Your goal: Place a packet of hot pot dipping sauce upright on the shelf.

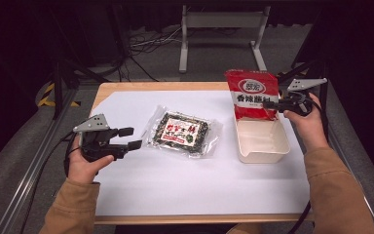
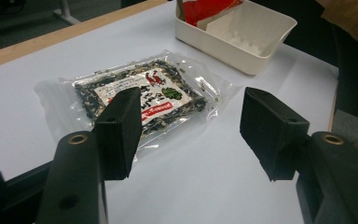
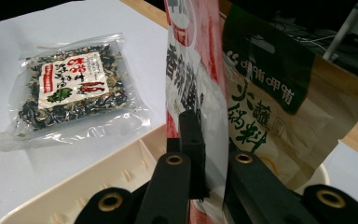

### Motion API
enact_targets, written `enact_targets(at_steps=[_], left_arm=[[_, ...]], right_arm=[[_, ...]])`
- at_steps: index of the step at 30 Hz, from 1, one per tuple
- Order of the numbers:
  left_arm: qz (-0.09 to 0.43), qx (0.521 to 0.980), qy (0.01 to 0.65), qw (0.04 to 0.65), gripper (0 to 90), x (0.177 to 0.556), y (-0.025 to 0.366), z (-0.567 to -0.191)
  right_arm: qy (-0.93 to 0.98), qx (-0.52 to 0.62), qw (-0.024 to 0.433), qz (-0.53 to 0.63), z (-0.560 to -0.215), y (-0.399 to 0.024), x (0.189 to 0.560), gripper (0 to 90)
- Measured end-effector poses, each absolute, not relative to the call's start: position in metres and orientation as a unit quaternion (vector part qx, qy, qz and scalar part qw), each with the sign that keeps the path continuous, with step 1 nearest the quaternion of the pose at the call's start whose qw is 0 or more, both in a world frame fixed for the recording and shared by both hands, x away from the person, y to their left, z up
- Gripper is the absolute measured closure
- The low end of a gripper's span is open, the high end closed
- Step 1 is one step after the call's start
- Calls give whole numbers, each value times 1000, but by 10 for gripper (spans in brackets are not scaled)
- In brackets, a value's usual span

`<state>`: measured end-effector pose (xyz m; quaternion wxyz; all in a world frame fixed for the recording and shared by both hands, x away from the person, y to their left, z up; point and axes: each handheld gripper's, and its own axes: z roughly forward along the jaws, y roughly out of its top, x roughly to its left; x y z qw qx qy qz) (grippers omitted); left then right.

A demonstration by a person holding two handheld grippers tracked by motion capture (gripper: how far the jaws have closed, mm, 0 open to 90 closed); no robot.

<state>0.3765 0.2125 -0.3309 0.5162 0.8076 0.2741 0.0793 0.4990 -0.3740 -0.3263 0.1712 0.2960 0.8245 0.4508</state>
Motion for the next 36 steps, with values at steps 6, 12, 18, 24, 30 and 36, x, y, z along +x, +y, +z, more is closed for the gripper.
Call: enact_targets(at_steps=[6, 12, 18, 24, 30, 36], left_arm=[[80, 807, 275, 516, 393, 377, 213, -331], [79, 807, 275, 517, 392, 377, 214, -332], [78, 808, 274, 515, 391, 377, 213, -332], [73, 807, 275, 517, 389, 377, 213, -333], [73, 809, 276, 515, 386, 377, 213, -333], [70, 810, 274, 514, 384, 377, 212, -333]], right_arm=[[824, 301, 169, 449, -336, -373, 504, 893], [821, 305, 172, 452, -340, -375, 506, 893], [820, 303, 177, 452, -343, -376, 506, 892], [820, 307, 184, 446, -348, -377, 507, 890], [820, 314, 184, 441, -351, -377, 506, 890], [825, 322, 189, 424, -352, -376, 506, 889]])
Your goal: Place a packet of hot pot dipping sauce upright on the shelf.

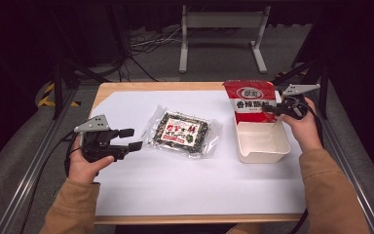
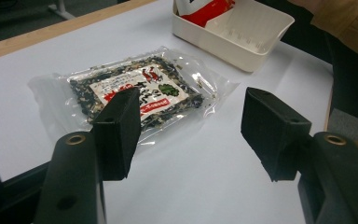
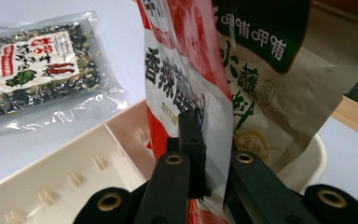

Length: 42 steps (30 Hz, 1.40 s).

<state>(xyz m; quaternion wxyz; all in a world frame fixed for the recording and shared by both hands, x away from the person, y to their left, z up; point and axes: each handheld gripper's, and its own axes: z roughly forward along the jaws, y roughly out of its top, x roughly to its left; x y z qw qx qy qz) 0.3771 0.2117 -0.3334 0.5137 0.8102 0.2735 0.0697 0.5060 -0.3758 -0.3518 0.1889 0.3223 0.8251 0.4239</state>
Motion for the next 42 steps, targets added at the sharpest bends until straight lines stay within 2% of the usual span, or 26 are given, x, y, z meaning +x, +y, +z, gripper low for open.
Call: enact_targets(at_steps=[19, 27, 32, 37, 40, 41, 42], left_arm=[[64, 812, 273, 512, 380, 378, 210, -335], [64, 811, 275, 512, 380, 378, 210, -335], [67, 813, 271, 511, 380, 378, 211, -335], [63, 810, 277, 512, 379, 378, 212, -335], [66, 812, 274, 511, 379, 379, 212, -335], [66, 812, 274, 511, 379, 379, 212, -336], [66, 812, 274, 511, 379, 379, 212, -336]], right_arm=[[834, 362, 180, 375, -364, -375, 506, 882], [839, 370, 193, 350, -367, -372, 506, 882], [858, 363, 211, 296, -367, -361, 507, 882], [853, 374, 204, 302, -368, -363, 507, 877], [852, 375, 202, 306, -367, -364, 507, 863], [849, 374, 204, 312, -368, -365, 507, 807], [849, 374, 204, 312, -368, -365, 507, 807]])
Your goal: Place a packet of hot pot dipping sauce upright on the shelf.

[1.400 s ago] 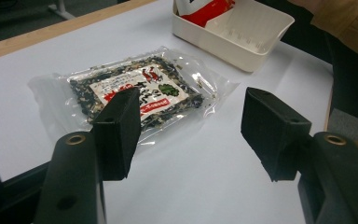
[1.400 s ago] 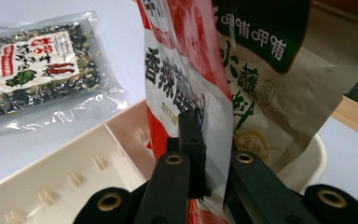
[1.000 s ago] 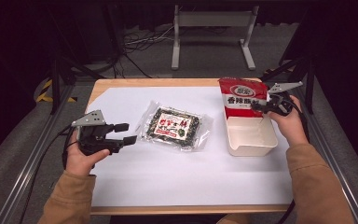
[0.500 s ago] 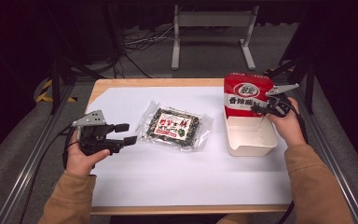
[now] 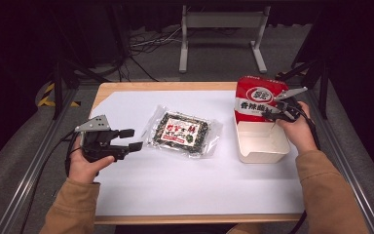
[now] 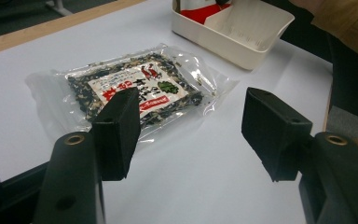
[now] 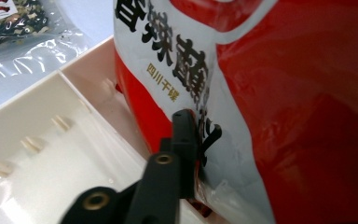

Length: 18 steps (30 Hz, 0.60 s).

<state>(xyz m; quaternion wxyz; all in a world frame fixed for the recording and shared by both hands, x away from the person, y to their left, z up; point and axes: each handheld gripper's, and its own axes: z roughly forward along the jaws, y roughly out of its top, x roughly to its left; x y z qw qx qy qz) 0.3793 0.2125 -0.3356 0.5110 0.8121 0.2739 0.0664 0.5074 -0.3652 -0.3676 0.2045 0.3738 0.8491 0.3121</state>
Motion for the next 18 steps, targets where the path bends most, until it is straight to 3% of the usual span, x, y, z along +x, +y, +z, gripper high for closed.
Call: enact_targets(at_steps=[12, 18], left_arm=[[66, 813, 274, 509, 347, 383, 211, -338], [64, 813, 272, 512, 325, 386, 208, -340]], right_arm=[[813, 400, 217, 363, -357, -375, 494, 537], [798, 409, 224, 381, -350, -383, 485, 491]])
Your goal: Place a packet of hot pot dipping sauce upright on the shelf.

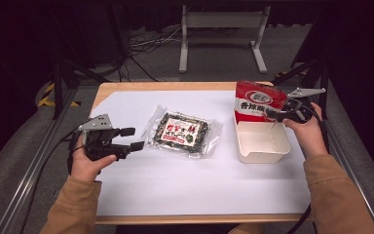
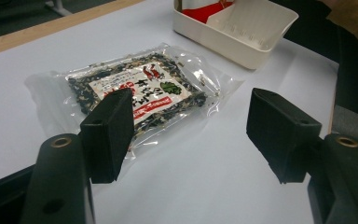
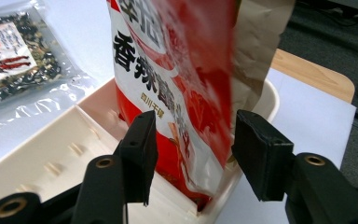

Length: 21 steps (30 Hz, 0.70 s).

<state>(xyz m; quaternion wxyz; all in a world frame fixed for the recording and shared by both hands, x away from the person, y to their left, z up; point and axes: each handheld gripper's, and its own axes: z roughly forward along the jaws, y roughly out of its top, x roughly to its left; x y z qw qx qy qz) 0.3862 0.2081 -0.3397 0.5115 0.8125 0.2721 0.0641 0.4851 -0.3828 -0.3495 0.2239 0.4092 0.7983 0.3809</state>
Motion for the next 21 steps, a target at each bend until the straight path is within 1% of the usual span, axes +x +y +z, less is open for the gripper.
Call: enact_targets(at_steps=[11, 21], left_arm=[[73, 816, 281, 499, 319, 394, 204, -344], [80, 811, 291, 502, 318, 396, 207, -345]], right_arm=[[797, 398, 226, 394, -337, -387, 456, 469], [789, 391, 240, 408, -330, -390, 425, 462]])
